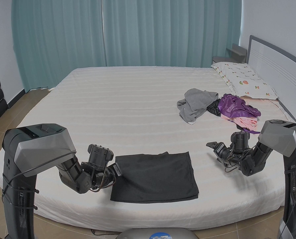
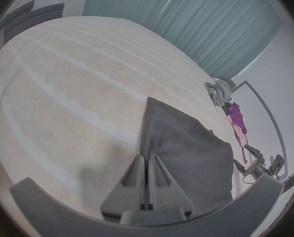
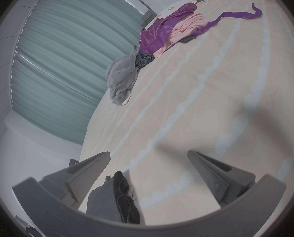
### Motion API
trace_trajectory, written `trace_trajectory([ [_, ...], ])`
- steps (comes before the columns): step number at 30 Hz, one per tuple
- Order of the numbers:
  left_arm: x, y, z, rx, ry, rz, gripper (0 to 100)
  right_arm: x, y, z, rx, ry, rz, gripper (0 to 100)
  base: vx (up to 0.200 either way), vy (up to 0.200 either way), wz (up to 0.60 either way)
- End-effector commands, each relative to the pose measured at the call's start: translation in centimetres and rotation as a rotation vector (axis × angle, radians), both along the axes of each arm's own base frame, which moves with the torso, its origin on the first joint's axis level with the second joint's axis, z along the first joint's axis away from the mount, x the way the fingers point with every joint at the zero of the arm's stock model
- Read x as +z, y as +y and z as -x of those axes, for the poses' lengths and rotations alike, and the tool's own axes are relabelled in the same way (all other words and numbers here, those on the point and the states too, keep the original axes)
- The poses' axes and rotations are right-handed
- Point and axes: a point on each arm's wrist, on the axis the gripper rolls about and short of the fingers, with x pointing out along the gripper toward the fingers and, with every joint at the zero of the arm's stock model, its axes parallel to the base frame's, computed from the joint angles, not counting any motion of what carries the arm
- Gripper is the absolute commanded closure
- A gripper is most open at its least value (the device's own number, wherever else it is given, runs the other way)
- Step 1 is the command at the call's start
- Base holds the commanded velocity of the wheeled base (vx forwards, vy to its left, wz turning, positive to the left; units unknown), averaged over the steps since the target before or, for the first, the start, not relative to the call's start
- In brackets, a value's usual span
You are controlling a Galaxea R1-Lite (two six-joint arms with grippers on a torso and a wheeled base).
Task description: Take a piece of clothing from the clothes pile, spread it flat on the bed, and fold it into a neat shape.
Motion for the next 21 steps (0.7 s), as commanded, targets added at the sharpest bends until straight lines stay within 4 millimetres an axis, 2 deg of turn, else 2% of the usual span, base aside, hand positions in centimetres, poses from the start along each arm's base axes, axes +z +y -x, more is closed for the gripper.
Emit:
trace_trajectory([
  [1, 0.13, 0.04, -0.07, 0.004, -0.004, 0.003, 100, -0.06, 0.08, 0.01, 0.002, 0.001, -0.001, 0, 0.0, 0.2, 0.0],
  [21, -0.04, 0.13, -0.01, 0.027, -0.002, -0.016, 100, -0.06, 0.08, 0.01, 0.005, 0.0, 0.003, 0, 0.0, 0.2, 0.0],
])
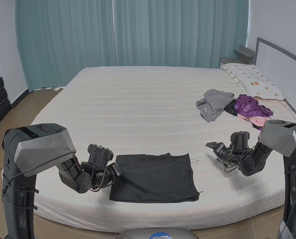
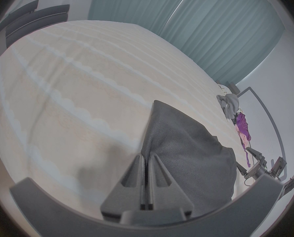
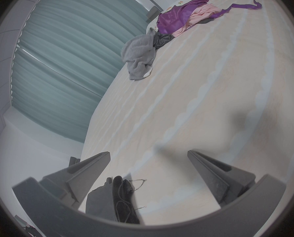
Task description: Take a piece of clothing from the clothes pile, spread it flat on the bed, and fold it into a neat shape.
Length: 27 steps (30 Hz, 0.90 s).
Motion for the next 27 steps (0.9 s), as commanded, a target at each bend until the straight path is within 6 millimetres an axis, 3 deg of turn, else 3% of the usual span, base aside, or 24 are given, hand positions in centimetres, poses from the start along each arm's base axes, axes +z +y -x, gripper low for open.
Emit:
trace_trajectory([
  [1, 0.05, 0.01, 0.03, 0.005, 0.001, 0.003, 100, -0.06, 0.01, 0.0, 0.001, 0.001, 0.001, 0, 0.0, 0.2, 0.0],
  [27, 0.02, 0.16, 0.55, 0.035, 0.013, -0.008, 100, 0.04, -0.12, 0.01, -0.001, 0.0, 0.0, 0, 0.0, 0.2, 0.0],
])
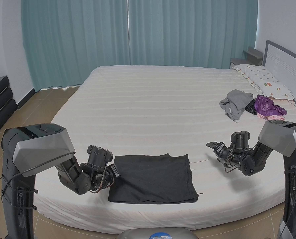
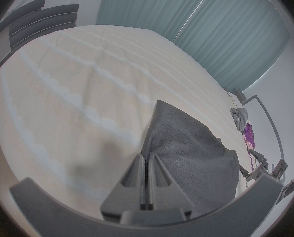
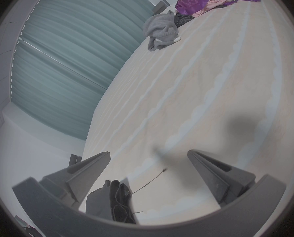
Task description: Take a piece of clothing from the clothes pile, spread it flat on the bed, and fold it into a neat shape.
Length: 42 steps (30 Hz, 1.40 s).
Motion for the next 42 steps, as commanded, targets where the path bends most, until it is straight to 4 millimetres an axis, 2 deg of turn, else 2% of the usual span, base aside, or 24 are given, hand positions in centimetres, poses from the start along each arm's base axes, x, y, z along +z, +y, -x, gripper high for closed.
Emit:
trace_trajectory([
  [1, 0.05, -0.04, 0.04, 0.0, -0.001, -0.001, 100, -0.05, 0.02, 0.01, 0.001, 0.001, 0.0, 0, 0.0, 0.2, 0.0],
  [26, -0.03, -0.23, 0.43, 0.03, 0.012, 0.025, 100, -0.05, 0.08, 0.02, 0.001, 0.001, 0.001, 0, 0.0, 0.008, 0.0],
  [27, -0.05, -0.22, 0.46, 0.031, 0.014, 0.025, 0, -0.05, 0.08, 0.02, 0.001, 0.001, 0.001, 0, 0.0, 0.0, 0.0],
  [42, 0.1, -0.24, 0.41, 0.033, 0.008, 0.029, 0, -0.13, 0.07, 0.12, 0.001, 0.006, 0.001, 0, 0.0, 0.0, 0.0],
])
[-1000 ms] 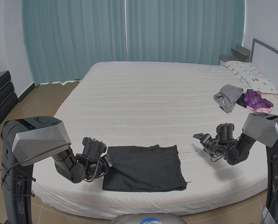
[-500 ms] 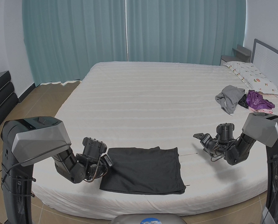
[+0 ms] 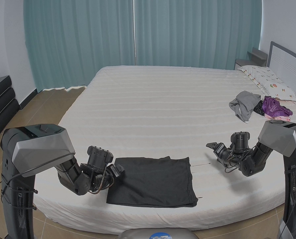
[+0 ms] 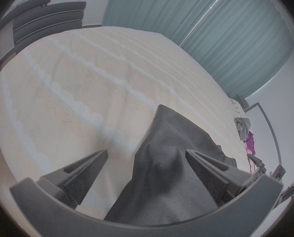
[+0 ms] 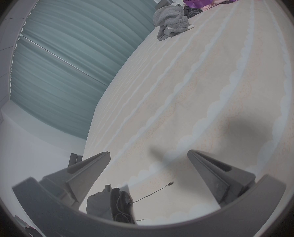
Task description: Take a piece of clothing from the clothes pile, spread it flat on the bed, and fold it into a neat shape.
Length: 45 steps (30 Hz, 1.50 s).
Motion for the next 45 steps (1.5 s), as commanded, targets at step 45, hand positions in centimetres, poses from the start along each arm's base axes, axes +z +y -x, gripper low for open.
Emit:
trace_trajectory([
  [45, 19.3, 9.4, 17.4, 0.091, -0.559, 0.025, 0, 18.1, -2.9, 21.0, 0.006, -0.356, 0.206, 0, 0.0, 0.0, 0.0],
])
